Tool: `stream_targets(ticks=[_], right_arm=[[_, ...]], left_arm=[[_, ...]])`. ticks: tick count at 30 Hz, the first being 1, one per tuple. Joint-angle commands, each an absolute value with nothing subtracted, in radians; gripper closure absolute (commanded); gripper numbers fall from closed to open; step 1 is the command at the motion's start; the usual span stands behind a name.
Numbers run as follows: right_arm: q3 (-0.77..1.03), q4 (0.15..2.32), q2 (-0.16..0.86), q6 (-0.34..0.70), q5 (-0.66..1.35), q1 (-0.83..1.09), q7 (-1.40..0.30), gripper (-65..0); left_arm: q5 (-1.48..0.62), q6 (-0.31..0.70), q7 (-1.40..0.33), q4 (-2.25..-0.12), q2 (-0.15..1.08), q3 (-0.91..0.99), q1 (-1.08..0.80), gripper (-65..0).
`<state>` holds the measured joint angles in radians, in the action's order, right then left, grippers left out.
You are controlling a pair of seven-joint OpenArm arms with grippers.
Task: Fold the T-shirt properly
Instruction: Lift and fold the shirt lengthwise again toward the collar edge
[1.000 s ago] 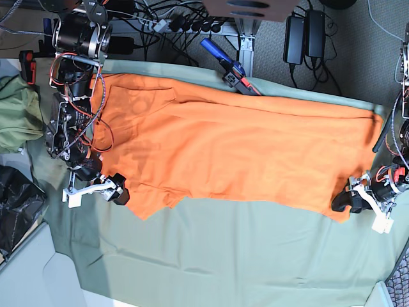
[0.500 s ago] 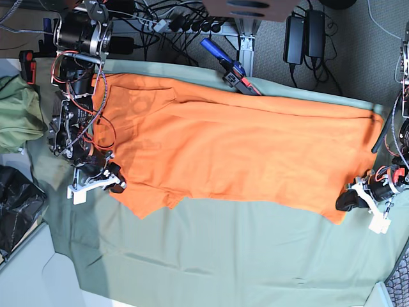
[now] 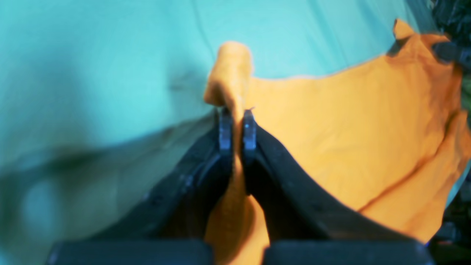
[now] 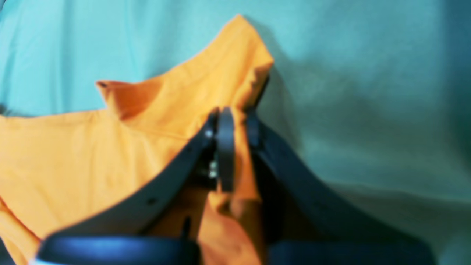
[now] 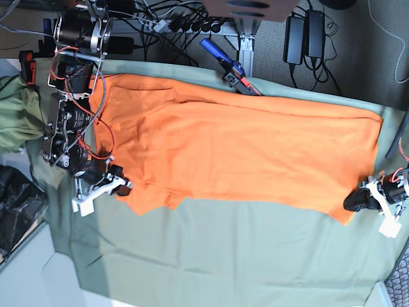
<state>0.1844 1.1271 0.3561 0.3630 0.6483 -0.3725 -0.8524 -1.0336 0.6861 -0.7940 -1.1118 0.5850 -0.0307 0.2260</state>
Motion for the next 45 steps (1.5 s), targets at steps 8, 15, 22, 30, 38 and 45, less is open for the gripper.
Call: stream_targets(ticks=[8,15,22,30,38,45], right_arm=[[0.19,1.322,0.459,0.408,0.682,-0.233,-0.838,0.0],[0.245,1.457,0.502,0.408,0.693,-0.082,-0.839,0.0],[0.346,1.525,0.504,0.408,0.723,0.034,-0.838,0.0],[0.35,1.514,0.498,0.408,0.69,0.085,-0.834,0.0],[0.35,1.513,0.498,0.407,0.63,0.125,-0.829,-43.3],[0.367,1.525,0.498,0.408,0.636,0.125,-0.812,-43.2]], left_arm=[[-1.059,0.698,-0.791,-1.256,0.655,-0.023,0.134,0.0],[-1.069,0.698,-0.822,-1.323,0.682,-0.023,0.067,0.0],[-1.099,0.698,-0.873,-1.38,0.704,-0.023,0.014,0.0],[-1.1,0.698,-0.895,-1.402,0.704,-0.023,-0.02,0.0],[-1.103,0.698,-0.895,-1.402,0.704,-0.023,-0.02,0.0],[-1.104,0.698,-0.895,-1.402,0.7,-0.023,-0.02,0.0]])
